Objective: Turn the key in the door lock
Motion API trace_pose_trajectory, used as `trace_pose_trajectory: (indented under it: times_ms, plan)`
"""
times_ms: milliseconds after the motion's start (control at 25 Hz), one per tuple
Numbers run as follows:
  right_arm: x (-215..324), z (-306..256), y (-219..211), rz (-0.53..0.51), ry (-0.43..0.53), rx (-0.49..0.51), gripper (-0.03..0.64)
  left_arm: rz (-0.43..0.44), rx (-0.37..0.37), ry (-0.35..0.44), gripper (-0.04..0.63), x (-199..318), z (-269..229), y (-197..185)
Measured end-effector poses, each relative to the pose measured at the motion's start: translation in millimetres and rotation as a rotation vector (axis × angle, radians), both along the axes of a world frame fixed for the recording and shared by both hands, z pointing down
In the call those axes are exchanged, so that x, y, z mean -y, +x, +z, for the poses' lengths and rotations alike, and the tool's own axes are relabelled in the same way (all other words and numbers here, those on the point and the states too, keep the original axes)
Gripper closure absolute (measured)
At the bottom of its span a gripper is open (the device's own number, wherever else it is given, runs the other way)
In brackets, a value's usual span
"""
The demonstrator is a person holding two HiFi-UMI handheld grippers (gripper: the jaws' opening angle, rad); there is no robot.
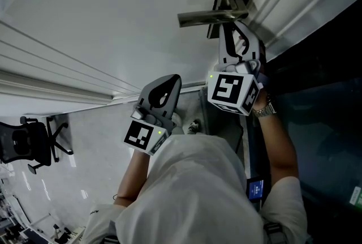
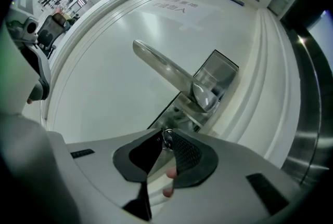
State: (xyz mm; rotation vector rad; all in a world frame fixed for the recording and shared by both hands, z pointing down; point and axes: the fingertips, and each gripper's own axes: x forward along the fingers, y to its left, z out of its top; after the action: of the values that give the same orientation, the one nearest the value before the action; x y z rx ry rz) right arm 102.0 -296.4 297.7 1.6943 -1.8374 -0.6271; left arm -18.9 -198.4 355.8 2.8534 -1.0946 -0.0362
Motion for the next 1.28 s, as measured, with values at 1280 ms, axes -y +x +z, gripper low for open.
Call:
trace_pose_trajectory:
  times_ms: [1280]
  plan:
    - [3, -1, 22, -0.022, -0.153, 1.185, 0.604, 0.001, 0.018, -0.013, 0.591, 0, 5, -3]
